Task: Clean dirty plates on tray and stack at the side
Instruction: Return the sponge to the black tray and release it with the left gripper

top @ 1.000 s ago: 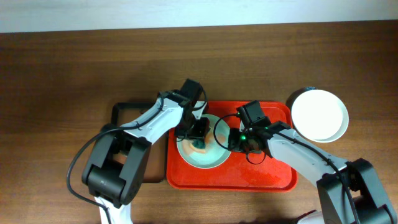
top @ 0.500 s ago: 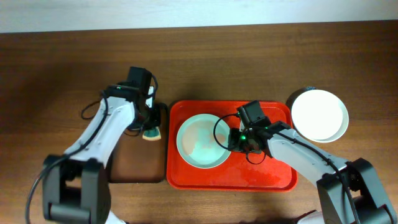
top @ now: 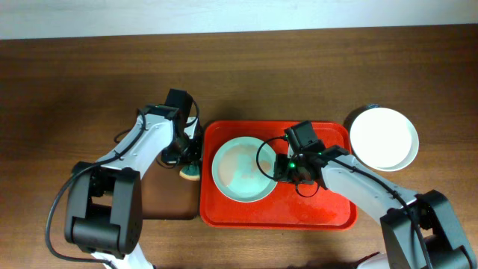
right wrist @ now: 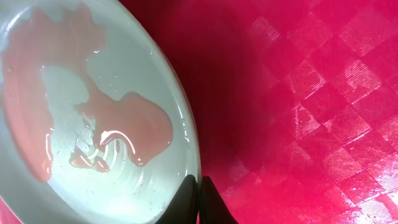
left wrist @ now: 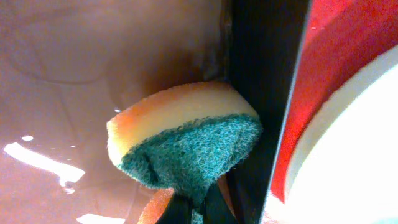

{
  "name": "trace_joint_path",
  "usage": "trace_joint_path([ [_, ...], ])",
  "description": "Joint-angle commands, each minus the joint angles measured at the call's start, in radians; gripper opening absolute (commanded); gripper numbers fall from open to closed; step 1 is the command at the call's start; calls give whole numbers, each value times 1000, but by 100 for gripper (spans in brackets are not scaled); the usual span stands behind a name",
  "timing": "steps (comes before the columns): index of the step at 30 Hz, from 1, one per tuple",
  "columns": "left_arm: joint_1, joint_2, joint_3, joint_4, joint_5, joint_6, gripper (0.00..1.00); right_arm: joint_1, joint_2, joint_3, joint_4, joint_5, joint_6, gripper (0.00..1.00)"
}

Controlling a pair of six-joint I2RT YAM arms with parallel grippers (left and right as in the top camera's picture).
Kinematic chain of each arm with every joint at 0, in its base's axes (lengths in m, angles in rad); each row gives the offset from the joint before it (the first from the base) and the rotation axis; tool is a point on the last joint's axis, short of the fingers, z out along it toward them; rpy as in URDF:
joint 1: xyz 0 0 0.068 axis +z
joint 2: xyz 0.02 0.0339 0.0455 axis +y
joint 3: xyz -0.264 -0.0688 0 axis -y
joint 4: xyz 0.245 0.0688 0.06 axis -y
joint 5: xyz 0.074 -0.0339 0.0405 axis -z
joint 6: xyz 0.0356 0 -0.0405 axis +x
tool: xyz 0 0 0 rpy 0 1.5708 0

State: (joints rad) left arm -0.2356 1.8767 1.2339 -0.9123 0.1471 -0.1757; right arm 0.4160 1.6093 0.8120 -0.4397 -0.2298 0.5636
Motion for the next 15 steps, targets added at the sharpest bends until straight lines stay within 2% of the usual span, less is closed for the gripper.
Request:
trace_joint_path([
  [1,-8,11,-7,3,92,17,0,11,8,-6,2,-2,-6,4],
  [3,-8,11,-7,8,130,17,0,11,8,-6,2,-2,-6,4],
  [6,3,11,-6,11,57,12,0,11,8,-6,2,-2,-6,4],
  [7,12,11,-6,10,26,8,0,11,8,-6,2,-2,-6,10],
  [8,33,11,-6,6,-30,-18,0,11,8,-6,2,-2,-6,22],
  [9,51,11,-6,2,-58,-21,0,11,8,-6,2,-2,-6,27],
  [10,67,11,-6,-4,-69,-21,0,11,8,-6,2,-2,-6,30],
  [15,161,11,-7,-46,-70,-9,0,11,8,-7,2,6,-6,32],
])
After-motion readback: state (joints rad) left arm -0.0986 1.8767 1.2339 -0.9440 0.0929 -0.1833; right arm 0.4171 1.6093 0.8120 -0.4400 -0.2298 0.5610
